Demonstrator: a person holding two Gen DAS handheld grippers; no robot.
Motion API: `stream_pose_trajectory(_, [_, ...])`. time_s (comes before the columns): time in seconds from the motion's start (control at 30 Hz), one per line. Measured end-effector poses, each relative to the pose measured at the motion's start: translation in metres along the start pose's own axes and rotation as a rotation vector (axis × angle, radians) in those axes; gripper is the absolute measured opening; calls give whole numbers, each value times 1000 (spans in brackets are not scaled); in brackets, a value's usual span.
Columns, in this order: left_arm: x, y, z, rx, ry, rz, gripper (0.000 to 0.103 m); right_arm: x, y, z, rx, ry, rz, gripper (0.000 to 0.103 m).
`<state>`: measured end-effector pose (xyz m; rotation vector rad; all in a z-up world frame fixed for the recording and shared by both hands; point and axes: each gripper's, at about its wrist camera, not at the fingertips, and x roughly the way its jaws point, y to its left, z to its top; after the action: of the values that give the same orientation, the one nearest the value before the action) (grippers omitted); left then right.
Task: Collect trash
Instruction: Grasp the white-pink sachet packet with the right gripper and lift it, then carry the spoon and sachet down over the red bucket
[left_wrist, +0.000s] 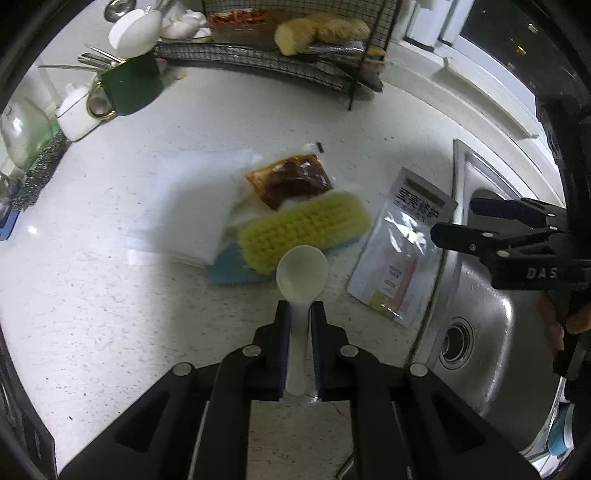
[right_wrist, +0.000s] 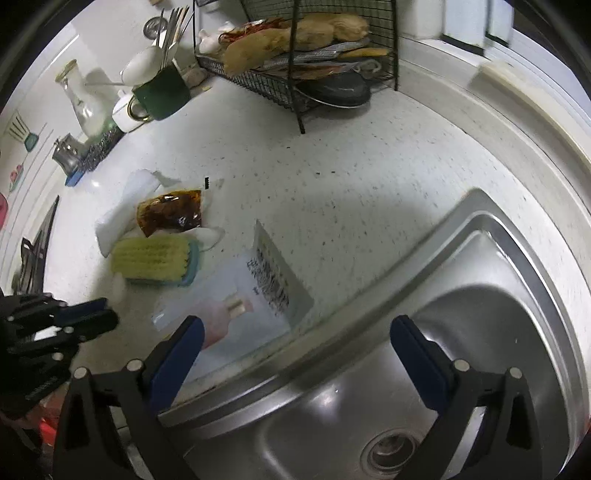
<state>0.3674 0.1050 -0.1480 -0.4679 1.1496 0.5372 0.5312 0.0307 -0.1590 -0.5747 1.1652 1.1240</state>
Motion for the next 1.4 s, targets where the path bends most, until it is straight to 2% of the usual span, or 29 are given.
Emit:
stream_pose_trajectory(0.03, [0,2,0,-3,-1,5,10,2,1,2,-13,1,5,89])
stream_pose_trajectory(0.17, [6,11,2,-13,7,29,10,7,10,7,-63,-3,22,86])
stream_pose_trajectory(0.23, [9,16,6,-24,6,28,10,10,13,10,-82,6,28,69])
stream_pose_trajectory(0.3, [10,16,8,-31,5,29,10,17,17,12,-105,35,40,61])
stream_pose_trajectory(0.37, [12,14,9,-29,5,37,10,20,24,13,-137,22,18,50])
stream_pose_trajectory(0.4, [11,15,9,-30,6,43,10,21,27,13,-153,22,5,39])
stream_pose_trajectory(0.43, [12,14,10,-32,9,46,10,22,29,14,-164,20,-6,22])
stream_pose_trajectory(0.47, [11,15,10,-40,13,49,10,22,31,14,-168,22,-10,14])
stream_pose_trajectory(0.53, [7,15,10,-48,12,47,10,23,32,14,-144,41,29,6])
stream_pose_trajectory(0.7, [-9,12,7,-36,-2,65,10,11,47,4,-136,34,43,2])
stream_pose_trajectory(0.83, [-34,8,-3,-35,-27,73,10,-15,60,-8,-133,8,57,2])
stream_pose_trajectory(1.2, [-110,9,-35,-28,-145,51,10,-97,116,-28,-148,-143,60,1])
stream_pose_trajectory(1.4, [-147,12,-64,-30,-206,52,10,-138,135,-52,-168,-203,50,1])
